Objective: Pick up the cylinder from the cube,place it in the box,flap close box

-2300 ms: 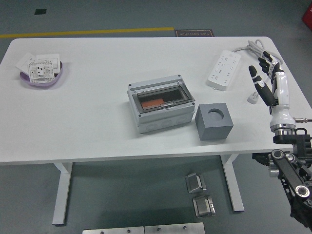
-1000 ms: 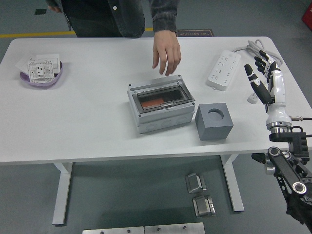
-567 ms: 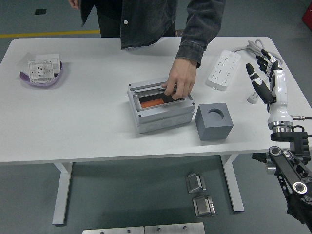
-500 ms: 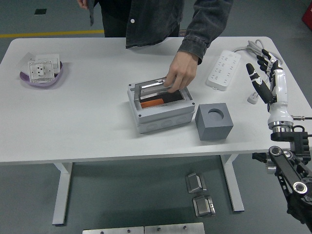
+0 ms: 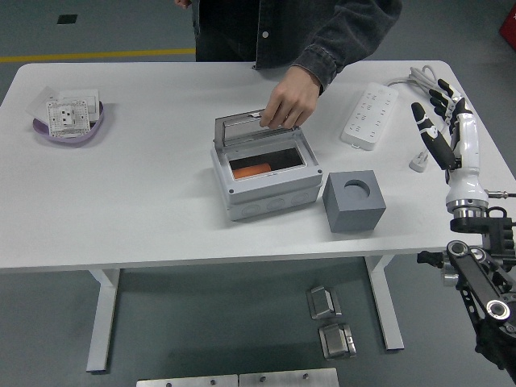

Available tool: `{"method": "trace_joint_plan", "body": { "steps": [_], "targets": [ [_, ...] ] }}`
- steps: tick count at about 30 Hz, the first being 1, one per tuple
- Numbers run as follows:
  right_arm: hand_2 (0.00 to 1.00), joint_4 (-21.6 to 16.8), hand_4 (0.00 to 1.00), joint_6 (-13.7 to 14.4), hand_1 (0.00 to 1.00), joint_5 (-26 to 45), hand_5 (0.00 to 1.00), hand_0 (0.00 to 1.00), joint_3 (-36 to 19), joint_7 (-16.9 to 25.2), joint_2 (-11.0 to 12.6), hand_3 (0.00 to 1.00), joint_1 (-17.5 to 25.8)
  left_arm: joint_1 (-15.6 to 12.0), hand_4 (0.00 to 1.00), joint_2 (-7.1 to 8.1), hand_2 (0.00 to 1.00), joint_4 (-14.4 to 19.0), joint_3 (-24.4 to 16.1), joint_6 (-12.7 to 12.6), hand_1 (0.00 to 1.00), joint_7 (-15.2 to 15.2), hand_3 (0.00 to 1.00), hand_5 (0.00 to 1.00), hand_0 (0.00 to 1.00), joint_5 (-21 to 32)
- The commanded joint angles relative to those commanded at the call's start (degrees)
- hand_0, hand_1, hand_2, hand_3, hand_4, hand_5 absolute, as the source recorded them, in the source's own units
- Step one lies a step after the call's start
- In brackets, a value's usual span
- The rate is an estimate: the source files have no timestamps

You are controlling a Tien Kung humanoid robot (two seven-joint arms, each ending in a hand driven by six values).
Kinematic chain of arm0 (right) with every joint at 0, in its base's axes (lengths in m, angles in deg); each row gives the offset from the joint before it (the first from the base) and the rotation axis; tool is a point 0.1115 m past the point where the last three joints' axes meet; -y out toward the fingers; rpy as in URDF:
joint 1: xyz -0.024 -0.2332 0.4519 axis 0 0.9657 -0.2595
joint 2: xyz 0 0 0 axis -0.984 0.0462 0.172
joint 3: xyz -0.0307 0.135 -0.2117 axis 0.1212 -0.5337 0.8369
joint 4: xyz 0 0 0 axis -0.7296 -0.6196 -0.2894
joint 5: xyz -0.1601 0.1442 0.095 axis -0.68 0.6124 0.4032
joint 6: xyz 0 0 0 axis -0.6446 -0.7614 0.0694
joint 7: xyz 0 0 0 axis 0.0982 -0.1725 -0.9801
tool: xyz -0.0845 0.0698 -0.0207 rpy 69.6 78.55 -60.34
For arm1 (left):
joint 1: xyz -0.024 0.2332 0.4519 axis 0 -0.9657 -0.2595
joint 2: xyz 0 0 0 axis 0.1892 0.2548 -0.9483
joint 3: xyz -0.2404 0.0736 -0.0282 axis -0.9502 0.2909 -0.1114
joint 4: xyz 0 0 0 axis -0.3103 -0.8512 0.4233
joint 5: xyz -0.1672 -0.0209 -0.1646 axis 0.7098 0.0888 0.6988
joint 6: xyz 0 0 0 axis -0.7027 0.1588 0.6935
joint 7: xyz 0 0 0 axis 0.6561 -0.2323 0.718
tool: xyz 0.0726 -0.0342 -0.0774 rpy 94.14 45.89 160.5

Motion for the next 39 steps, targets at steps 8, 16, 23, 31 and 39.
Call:
{"method": "trace_joint_plan", "body": {
  "steps": [8, 16, 23, 31, 39],
  "targets": [
    [0.833, -0.1, 0.998, 0.0, 0.840, -0.3, 0.719, 0.873, -0.3, -0.1, 0.0, 0.897, 0.1, 0.0, 0.390, 0.00, 0.532, 0.0, 0.2, 0.0, 0.562, 0.0, 0.576, 0.049, 0.633, 0.3],
    [0.832, -0.1, 0.998, 0.0, 0.840, -0.3, 0.719, 0.874, -0.5, -0.1, 0.0, 0.897, 0.1, 0.0, 0.387, 0.01, 0.531, 0.0, 0.0, 0.0, 0.562, 0.0, 0.576, 0.047, 0.633, -0.1],
    [0.832, -0.1, 0.998, 0.0, 0.840, -0.2, 0.720, 0.874, -0.5, -0.1, 0.1, 0.897, 0.2, -0.2, 0.383, 0.13, 0.531, 0.0, -0.8, 0.1, 0.560, 0.0, 0.575, 0.044, 0.634, -0.9],
    [0.832, -0.1, 0.998, 0.1, 0.840, -0.2, 0.720, 0.874, -0.8, 0.0, -0.1, 0.897, 0.2, -0.2, 0.382, 0.06, 0.531, 0.0, -0.9, 0.1, 0.560, 0.0, 0.574, 0.044, 0.633, -1.0],
    [0.831, -0.1, 0.998, 0.1, 0.840, -0.3, 0.722, 0.873, -1.1, 0.0, -0.2, 0.896, 0.3, -0.2, 0.381, 0.05, 0.530, 0.0, -0.7, 0.1, 0.560, 0.1, 0.574, 0.042, 0.633, -0.9]
  ]
}}
